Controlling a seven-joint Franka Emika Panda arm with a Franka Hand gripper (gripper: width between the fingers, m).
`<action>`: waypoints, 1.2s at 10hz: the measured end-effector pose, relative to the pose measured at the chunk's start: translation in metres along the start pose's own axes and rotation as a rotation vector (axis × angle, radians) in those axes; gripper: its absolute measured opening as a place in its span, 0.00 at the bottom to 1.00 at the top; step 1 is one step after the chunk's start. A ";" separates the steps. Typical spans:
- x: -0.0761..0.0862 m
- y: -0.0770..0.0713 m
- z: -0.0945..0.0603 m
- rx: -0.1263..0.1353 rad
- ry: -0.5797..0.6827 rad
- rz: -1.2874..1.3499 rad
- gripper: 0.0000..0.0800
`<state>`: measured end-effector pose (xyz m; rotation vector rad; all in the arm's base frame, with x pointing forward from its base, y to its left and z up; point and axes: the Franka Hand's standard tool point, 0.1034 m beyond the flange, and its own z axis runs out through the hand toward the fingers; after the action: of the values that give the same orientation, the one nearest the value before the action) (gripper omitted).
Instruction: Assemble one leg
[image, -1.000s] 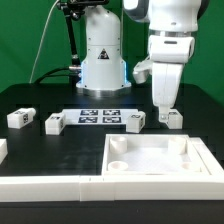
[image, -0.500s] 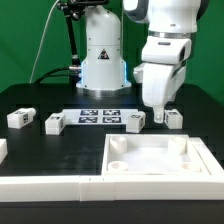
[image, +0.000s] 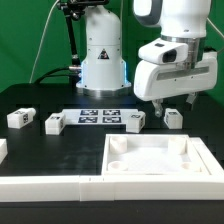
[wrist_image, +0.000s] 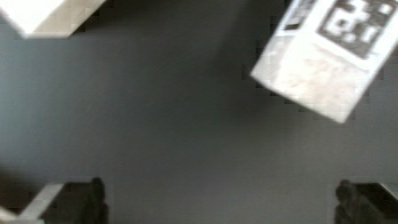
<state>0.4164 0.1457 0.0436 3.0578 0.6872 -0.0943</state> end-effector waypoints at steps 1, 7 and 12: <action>-0.002 -0.004 0.002 0.009 0.005 0.102 0.81; -0.006 -0.011 0.006 0.038 -0.021 0.312 0.81; -0.019 -0.014 0.013 0.039 -0.290 0.277 0.81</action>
Offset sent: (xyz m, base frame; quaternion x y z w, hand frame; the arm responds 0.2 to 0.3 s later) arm 0.0000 0.0000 0.0000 0.0000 0.0000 0.2377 0.9713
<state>0.3929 0.1503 0.0322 3.0445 0.2466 -0.5392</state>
